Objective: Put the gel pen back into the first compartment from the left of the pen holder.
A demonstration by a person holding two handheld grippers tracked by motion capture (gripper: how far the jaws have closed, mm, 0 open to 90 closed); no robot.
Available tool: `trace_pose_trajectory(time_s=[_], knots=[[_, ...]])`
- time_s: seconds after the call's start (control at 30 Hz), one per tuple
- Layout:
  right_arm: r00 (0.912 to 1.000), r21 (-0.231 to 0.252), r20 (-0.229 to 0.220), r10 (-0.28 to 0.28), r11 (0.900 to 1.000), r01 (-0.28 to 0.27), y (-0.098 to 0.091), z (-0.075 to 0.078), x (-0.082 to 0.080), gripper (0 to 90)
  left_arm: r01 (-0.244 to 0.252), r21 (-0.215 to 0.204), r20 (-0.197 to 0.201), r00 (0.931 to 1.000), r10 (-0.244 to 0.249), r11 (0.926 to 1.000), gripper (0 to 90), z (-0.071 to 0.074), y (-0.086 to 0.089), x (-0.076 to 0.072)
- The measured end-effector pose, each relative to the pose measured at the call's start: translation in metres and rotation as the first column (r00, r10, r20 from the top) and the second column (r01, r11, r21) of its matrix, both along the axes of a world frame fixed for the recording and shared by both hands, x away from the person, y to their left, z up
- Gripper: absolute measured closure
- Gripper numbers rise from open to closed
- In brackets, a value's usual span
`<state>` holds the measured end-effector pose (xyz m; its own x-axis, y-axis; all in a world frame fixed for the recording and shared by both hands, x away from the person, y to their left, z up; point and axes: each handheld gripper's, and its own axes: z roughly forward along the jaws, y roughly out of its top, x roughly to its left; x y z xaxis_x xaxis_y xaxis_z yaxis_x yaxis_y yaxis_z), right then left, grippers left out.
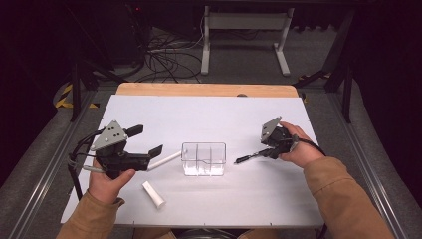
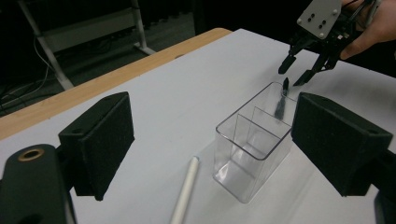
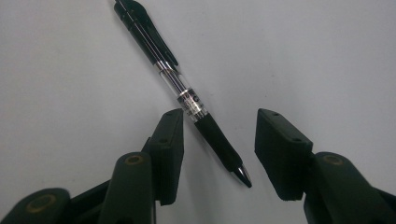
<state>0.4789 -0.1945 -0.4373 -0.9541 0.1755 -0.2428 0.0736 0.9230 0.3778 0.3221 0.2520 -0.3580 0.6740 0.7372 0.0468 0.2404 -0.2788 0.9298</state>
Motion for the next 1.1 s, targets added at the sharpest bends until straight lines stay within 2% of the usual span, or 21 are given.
trace_pose_trajectory(time_s=[0.03,0.33,0.43,1.1], knots=[[1.0000,-0.002,0.004,0.004,1.0000,-0.004,0.001,-0.001,0.001,53.3,0.000,-0.003,-0.002,1.0000,0.000,1.0000,14.1,0.000,0.000,0.000],[0.9966,-0.025,-0.082,-0.007,0.9997,0.005,0.005,-0.012,0.007,56.0,0.003,-0.006,-0.004,1.0000,-0.003,1.0000,14.1,0.000,0.000,0.000],[0.9950,-0.037,-0.098,0.019,0.9991,-0.023,0.006,-0.015,0.009,58.0,0.003,-0.008,-0.006,1.0000,-0.003,1.0000,14.1,0.000,0.000,0.000],[0.9900,-0.076,-0.107,0.092,0.9920,-0.100,0.012,-0.017,0.012,67.4,0.011,-0.015,-0.013,0.9999,-0.012,0.9998,14.1,-0.001,-0.001,0.001]])
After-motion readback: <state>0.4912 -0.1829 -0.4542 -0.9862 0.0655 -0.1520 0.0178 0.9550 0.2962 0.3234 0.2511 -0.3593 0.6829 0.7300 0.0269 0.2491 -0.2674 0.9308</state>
